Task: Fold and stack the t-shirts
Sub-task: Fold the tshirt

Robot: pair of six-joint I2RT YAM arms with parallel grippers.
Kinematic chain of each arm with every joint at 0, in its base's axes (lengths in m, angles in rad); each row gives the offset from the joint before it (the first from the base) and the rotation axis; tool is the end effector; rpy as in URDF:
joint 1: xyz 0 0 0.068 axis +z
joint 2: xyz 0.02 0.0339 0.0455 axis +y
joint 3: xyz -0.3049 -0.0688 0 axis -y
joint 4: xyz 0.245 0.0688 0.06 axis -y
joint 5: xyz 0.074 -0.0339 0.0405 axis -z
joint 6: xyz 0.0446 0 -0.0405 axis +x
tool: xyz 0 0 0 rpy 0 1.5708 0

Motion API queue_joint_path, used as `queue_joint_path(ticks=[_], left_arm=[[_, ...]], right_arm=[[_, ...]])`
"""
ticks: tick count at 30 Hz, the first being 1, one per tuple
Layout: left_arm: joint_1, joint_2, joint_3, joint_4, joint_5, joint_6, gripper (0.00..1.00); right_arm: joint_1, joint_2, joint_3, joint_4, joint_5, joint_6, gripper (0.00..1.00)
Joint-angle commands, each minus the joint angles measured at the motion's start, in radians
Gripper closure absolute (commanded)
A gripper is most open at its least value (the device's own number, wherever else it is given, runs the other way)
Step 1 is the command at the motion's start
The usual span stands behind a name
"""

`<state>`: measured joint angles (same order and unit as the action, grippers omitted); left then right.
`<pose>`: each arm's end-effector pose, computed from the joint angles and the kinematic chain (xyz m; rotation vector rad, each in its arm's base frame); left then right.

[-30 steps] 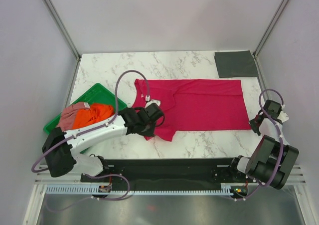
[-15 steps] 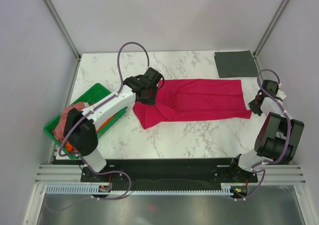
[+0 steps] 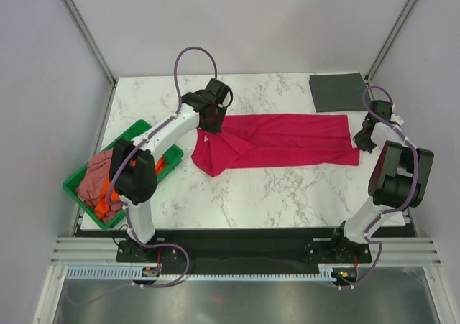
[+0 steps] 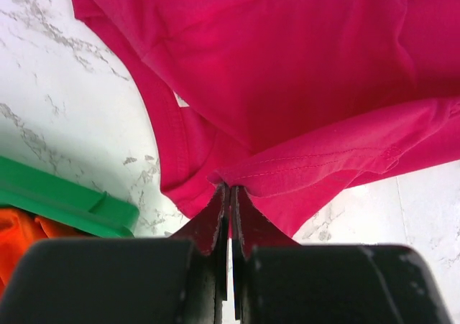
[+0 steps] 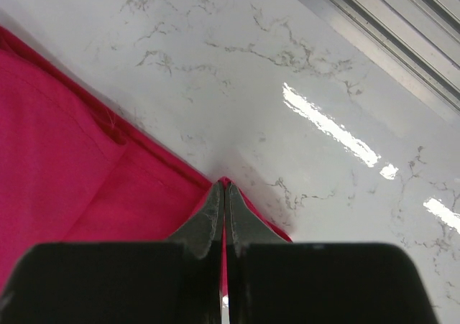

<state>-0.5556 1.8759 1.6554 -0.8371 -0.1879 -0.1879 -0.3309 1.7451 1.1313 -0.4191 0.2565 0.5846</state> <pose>0.3626 -0.2153 0.3066 0.4117 2.5653 -0.0195 0.3441 -0.1302 0.2211 1.2165 2.2629 -0.2389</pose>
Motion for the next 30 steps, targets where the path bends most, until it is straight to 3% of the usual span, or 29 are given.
queue_joint_path(ticks=[1,14,30], left_arm=[[0.029,0.031,0.069,0.003,0.013,0.113,0.98],[0.083,0.134,0.207,-0.008,0.015,0.186,0.98],[0.115,0.19,0.188,-0.025,-0.047,0.217,0.98]], right_arm=[[0.003,0.024,0.053,-0.017,0.039,-0.016,1.0],[0.026,0.076,0.122,-0.024,0.012,-0.022,1.0],[0.079,0.172,0.209,-0.026,0.016,-0.037,1.0]])
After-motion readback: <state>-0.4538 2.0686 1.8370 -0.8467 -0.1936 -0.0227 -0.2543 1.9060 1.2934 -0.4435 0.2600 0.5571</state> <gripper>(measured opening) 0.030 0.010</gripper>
